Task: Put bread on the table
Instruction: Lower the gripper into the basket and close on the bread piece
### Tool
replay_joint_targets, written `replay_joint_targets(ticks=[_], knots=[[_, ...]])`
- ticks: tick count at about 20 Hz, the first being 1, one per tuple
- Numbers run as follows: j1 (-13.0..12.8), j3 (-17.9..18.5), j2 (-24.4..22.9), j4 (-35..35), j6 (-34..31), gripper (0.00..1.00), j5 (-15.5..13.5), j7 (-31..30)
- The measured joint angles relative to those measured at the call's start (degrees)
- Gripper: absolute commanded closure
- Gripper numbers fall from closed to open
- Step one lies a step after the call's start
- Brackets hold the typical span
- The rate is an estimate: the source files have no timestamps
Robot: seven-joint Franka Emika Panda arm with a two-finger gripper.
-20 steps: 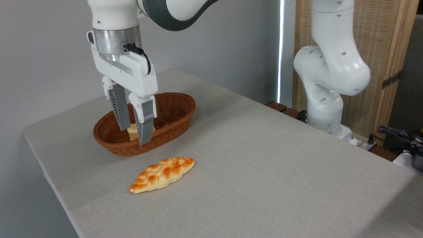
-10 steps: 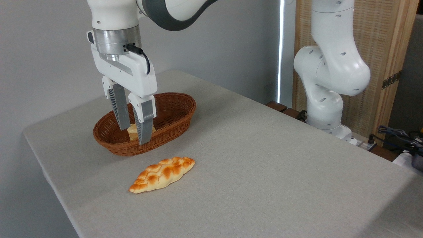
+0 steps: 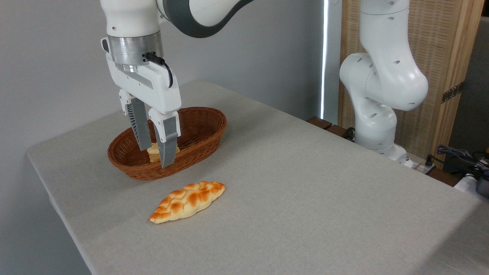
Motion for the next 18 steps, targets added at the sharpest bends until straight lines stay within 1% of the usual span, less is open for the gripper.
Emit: replay_joint_targets(ticks=[1,4,6,8,13,16,18], knots=[[0.0,-0.4,0.1,0.0,0.0,0.00,-0.5,0.0],[0.0,-2.0,0.3,-0.4,0.0,0.00,-3.4,0.0],[0.0,-3.6,0.4,-0.9,0.0,0.00,-4.8,0.0],[-0.1,-6.0,1.1,-1.8,0.0,0.00,-5.2,0.0],[-0.3,-12.3,4.5,-4.1,2.5,0.00,-5.3,0.0],[-0.4,-14.9,5.8,-4.3,2.8,0.00,-5.4,-0.1],[-0.5,-15.8,6.0,-4.3,2.9,0.00,-5.4,-0.1]])
